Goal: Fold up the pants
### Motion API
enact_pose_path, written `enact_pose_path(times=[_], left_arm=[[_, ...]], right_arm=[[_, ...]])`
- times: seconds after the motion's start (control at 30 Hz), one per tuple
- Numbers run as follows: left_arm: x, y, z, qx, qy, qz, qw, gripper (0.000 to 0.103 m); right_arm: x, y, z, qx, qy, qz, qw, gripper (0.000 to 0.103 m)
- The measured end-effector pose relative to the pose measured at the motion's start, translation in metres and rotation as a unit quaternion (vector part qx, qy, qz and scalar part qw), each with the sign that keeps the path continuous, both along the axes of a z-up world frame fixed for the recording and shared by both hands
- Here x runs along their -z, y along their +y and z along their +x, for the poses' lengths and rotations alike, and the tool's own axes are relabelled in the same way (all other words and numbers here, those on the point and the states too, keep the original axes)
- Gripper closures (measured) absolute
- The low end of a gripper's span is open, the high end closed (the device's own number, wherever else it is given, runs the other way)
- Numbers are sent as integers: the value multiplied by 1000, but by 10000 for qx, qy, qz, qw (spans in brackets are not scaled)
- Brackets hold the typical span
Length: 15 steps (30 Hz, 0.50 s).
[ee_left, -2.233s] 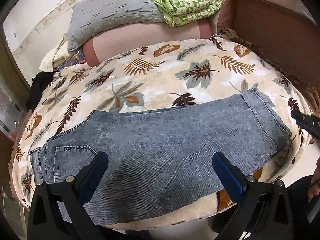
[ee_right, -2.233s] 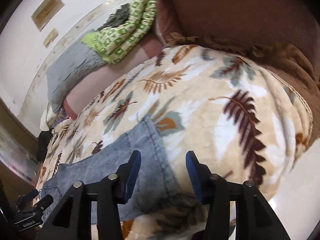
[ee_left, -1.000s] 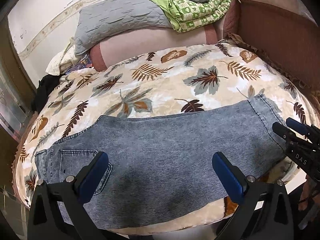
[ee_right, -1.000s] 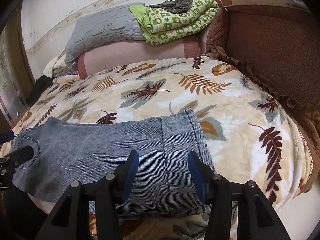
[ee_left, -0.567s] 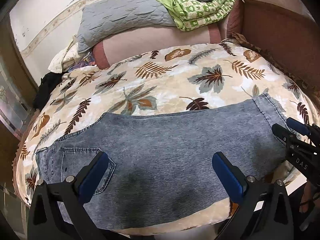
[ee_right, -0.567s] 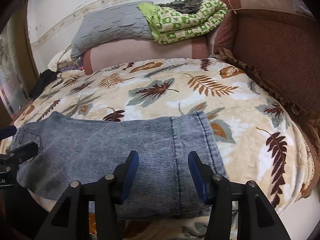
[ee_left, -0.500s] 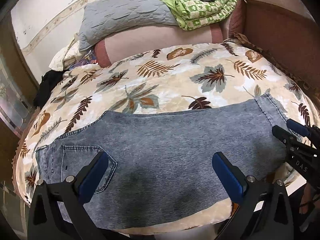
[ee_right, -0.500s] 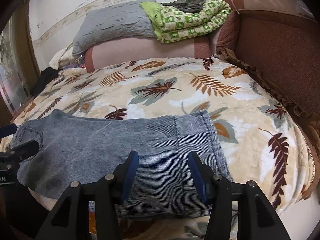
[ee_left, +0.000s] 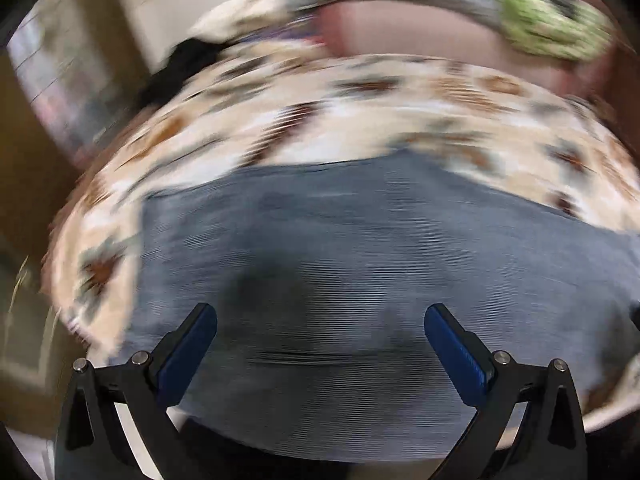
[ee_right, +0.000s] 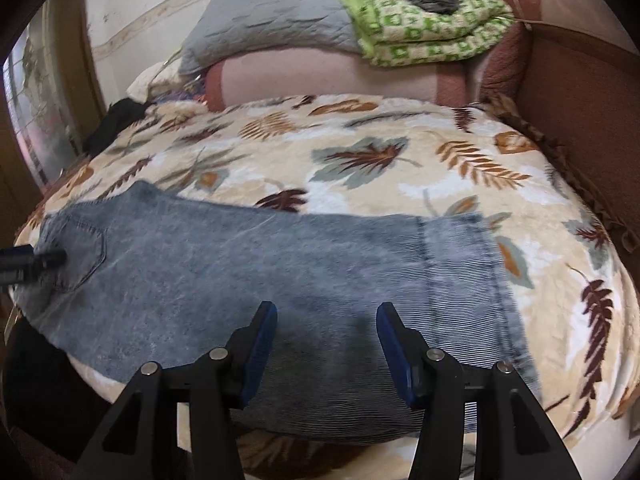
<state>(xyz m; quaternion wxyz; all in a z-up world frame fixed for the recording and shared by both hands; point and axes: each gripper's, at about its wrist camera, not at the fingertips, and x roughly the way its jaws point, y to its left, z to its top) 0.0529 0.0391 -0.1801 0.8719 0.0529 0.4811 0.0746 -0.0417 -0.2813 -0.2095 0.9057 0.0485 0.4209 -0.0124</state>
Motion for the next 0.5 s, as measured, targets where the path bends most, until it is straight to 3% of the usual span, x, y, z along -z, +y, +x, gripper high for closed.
enact_pose_path(times=[0.13, 0.23, 0.4, 0.5], left_arm=[[-3, 82, 2, -921, 15, 80, 9957, 0], [3, 124, -5, -1330, 134, 159, 9909, 0], [21, 140, -10, -1450, 340, 82, 9888, 0], [30, 133, -4, -1282, 254, 355, 9908, 0]], right_arm=[[1, 24, 6, -425, 59, 194, 9989, 47], [0, 48, 11, -751, 47, 315, 9967, 47], [7, 90, 22, -1298, 219, 436, 9903, 46], [14, 117, 22, -1651, 322, 353, 9851, 46]])
